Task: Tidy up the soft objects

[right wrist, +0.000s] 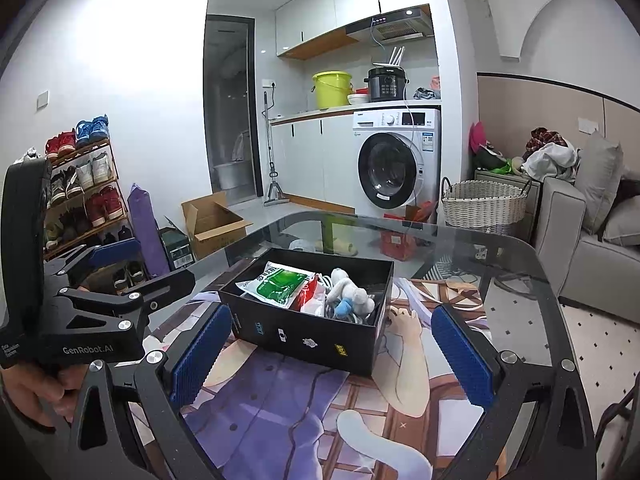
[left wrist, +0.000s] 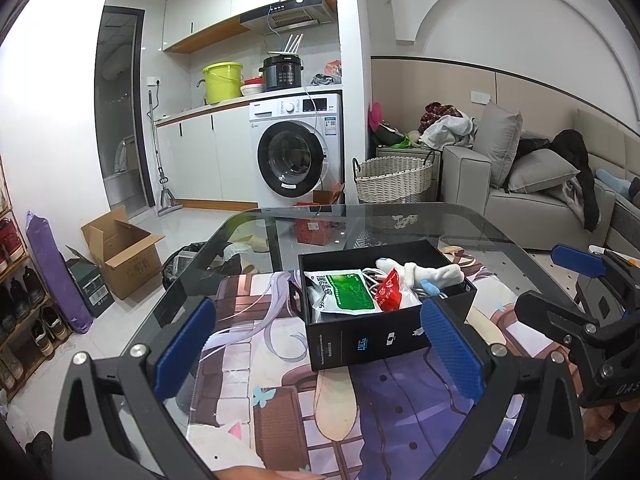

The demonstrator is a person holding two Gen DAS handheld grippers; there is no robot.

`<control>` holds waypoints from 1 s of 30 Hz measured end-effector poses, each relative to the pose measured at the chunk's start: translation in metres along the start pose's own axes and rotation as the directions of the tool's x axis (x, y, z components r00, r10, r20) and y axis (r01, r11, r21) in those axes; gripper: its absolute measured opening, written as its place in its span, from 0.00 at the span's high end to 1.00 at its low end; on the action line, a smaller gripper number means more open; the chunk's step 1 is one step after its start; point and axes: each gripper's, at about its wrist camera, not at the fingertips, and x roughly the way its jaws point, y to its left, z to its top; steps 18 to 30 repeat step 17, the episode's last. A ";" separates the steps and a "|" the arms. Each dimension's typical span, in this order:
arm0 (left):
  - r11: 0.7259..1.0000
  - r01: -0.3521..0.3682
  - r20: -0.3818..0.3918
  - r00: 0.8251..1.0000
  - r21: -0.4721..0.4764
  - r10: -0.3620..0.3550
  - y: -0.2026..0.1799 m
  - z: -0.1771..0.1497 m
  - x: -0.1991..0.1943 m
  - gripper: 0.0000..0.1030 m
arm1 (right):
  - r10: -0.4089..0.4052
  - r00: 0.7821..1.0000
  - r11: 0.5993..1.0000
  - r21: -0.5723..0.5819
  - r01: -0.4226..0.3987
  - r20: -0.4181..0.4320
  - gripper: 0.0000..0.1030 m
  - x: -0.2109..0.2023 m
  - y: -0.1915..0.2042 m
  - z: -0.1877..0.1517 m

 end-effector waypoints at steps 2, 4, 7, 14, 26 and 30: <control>1.000 0.001 -0.001 1.000 -0.002 -0.001 0.000 0.000 0.000 0.00 | 0.001 1.000 1.000 -0.001 -0.001 0.000 0.01 0.001 -0.001 0.000; 1.000 0.001 0.000 1.000 -0.001 -0.001 0.000 0.000 0.000 0.00 | 0.003 1.000 1.000 0.000 -0.003 -0.001 0.01 0.001 -0.001 0.000; 1.000 0.000 0.000 1.000 -0.001 0.000 0.000 0.000 0.000 0.00 | 0.002 1.000 1.000 -0.002 -0.002 -0.001 0.01 0.001 -0.001 0.000; 1.000 -0.001 0.003 1.000 0.000 0.001 -0.002 0.000 -0.001 0.00 | 0.007 1.000 1.000 -0.011 -0.007 -0.002 0.01 0.003 -0.003 -0.002; 1.000 -0.002 0.005 1.000 -0.002 0.002 -0.003 0.001 -0.001 0.00 | 0.008 1.000 1.000 -0.006 -0.008 -0.003 0.01 0.004 -0.004 -0.002; 1.000 -0.002 0.005 1.000 -0.002 0.002 -0.003 0.001 -0.001 0.00 | 0.008 1.000 1.000 -0.006 -0.008 -0.003 0.01 0.004 -0.004 -0.002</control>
